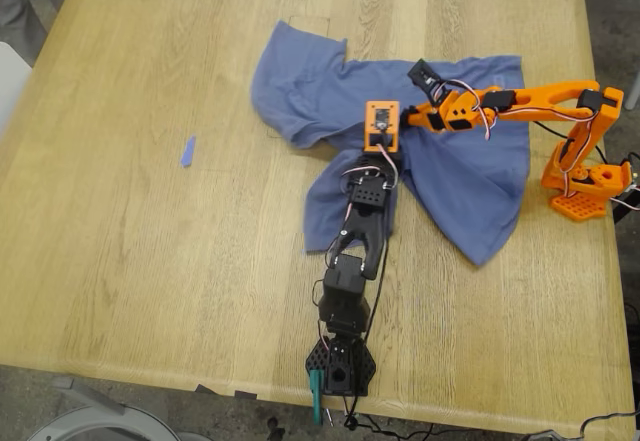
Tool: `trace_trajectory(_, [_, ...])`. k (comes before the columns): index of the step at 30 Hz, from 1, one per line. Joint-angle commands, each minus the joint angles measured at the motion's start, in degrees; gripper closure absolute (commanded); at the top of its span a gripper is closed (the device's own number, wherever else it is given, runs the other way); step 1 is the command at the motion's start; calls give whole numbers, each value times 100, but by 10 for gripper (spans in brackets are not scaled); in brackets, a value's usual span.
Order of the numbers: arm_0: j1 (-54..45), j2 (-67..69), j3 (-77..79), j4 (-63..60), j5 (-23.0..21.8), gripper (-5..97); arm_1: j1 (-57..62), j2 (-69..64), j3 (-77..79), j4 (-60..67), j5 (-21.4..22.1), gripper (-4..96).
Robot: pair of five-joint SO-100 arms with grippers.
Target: Fold a T-shirt
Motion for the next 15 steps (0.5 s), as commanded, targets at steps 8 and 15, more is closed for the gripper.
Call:
trace_trajectory(8, [1362,-448,-2057,202,-9,918,299,9,-387,-413,44,914])
trace_trajectory(15, [1934,-1028,-2435,141,-70,918,598,-44,-387,-554,70,914])
